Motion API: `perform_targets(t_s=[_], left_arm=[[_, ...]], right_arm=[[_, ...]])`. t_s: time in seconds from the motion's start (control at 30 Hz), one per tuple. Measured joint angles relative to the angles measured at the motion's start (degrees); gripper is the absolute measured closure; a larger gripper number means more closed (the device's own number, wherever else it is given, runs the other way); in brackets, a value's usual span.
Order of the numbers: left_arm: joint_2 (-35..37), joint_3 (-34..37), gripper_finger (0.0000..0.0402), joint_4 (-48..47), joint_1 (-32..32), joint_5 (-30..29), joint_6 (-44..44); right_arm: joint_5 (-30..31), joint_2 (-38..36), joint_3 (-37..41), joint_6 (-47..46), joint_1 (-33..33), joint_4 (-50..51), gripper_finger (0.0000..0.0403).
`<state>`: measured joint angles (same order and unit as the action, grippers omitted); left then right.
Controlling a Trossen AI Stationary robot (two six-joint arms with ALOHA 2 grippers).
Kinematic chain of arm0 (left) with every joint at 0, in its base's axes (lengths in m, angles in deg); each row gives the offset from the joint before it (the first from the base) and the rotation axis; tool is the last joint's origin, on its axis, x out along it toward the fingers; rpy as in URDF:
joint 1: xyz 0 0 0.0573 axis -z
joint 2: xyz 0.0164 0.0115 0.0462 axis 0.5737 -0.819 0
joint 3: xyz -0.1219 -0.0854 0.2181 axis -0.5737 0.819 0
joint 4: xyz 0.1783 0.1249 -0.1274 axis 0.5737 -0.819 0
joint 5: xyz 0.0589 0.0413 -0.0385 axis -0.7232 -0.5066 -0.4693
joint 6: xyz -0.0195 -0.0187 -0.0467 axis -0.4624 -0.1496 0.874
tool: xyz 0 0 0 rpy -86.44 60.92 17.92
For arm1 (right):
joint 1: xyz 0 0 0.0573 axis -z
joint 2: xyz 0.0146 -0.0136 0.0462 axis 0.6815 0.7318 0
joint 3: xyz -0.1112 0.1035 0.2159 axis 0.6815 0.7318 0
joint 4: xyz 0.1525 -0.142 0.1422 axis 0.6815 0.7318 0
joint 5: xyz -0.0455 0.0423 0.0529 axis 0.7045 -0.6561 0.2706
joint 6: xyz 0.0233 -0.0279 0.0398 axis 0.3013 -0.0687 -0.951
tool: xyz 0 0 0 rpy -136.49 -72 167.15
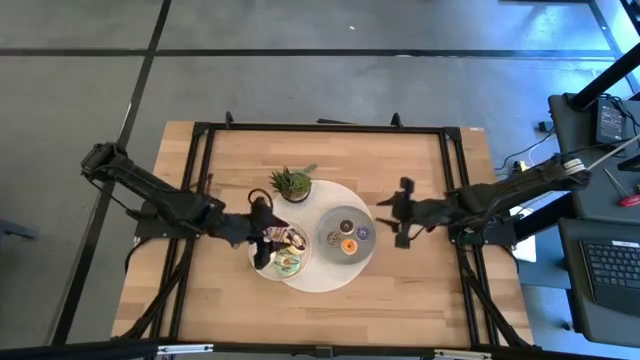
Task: Pick & Place donuts
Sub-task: Return to Home Position
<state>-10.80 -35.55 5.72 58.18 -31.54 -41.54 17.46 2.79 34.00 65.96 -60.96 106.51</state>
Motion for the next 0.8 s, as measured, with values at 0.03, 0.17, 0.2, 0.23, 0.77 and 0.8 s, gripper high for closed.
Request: perform_targets(t_s=[0.03,0.17,0.2,0.23,0.77,0.8], left_arm=[[0.23,0.22,0.0132,2.20,-0.87,1.75,-2.18],[0.24,3.47,0.0132,16.80,-4.73,12.27,-12.69],[0.22,4.81,0.0132,20.97,-5.66,14.95,-15.12],[0.22,6.21,0.0132,24.77,-6.52,16.84,-16.69],[28.11,22.93,0.0132,23.27,-14.47,13.92,-16.31],[30.57,24.03,0.0132,22.78,-14.20,12.84,-16.34]], right_arm=[[0.72,-1.60,1.00,-1.54,0.00,-0.45,0.0210],[-3.41,-7.45,5.47,-1.50,0.00,-1.79,0.0210],[-5.09,-8.82,7.29,-1.13,-0.02,-3.03,0.0210],[-6.54,-10.12,9.43,-0.94,-0.04,-4.77,0.0210],[-8.02,-34.68,22.11,-0.59,0.24,-8.34,0.0210],[-8.02,-36.18,22.61,-0.55,0.24,-8.24,0.0210]])
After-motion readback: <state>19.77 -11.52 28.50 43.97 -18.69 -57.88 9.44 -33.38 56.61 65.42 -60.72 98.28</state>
